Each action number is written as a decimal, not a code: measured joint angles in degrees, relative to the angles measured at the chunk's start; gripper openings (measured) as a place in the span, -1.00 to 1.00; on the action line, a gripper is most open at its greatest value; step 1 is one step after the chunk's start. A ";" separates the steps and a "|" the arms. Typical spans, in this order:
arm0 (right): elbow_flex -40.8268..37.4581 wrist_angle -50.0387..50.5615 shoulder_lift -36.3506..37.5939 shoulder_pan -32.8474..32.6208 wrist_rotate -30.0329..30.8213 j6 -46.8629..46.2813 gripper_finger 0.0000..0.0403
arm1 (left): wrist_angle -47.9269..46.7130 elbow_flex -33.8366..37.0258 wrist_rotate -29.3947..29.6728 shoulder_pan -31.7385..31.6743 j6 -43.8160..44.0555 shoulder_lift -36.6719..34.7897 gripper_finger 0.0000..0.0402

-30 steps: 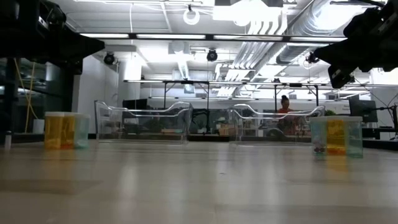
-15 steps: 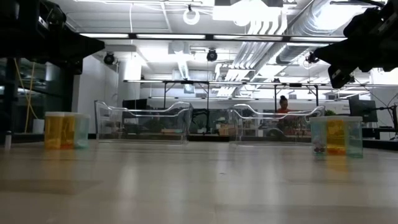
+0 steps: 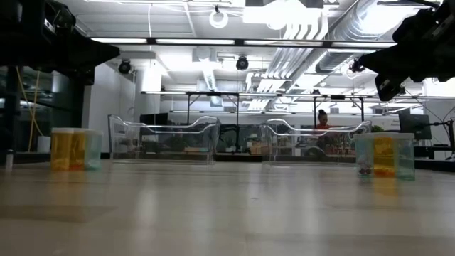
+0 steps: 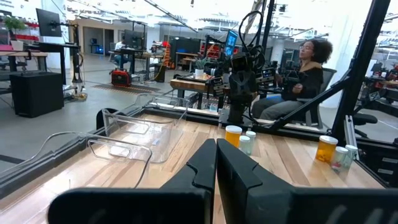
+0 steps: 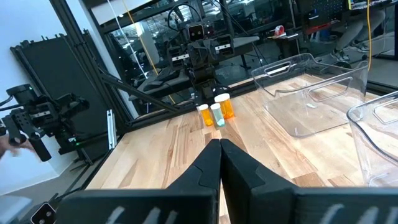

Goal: Pick and place medicine bottles into bin by pill shape (circle, oval)

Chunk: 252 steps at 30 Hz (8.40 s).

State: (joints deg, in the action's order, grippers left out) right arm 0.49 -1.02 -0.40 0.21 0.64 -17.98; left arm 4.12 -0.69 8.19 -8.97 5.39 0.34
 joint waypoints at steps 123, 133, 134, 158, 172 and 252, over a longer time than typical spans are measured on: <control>-0.02 0.02 0.00 0.00 0.01 0.00 -1.00 | -63.84 -42.88 1.03 -0.07 11.22 68.30 0.63; -0.02 0.02 0.00 0.02 -0.01 0.00 -1.00 | -63.41 -42.88 2.58 -0.07 14.19 68.30 0.63; -0.01 0.02 -0.01 0.01 -0.01 0.00 -1.00 | -63.41 -42.88 2.58 -0.07 14.18 68.30 0.63; -0.02 0.02 -0.02 0.02 -0.01 0.00 -1.00 | -63.09 -42.88 3.12 -0.07 17.00 75.13 0.63; 0.00 0.02 -0.02 0.00 -0.01 0.00 -1.00 | -62.71 -42.88 3.58 -0.07 17.57 76.13 0.23; -0.02 0.02 0.00 0.00 0.01 0.00 -1.00 | -40.10 -63.77 17.94 -11.17 8.99 74.11 -0.06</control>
State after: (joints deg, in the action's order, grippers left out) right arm 0.47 -0.99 -0.40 0.21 0.64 -17.98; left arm -35.98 -64.46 26.12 -20.14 14.38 74.45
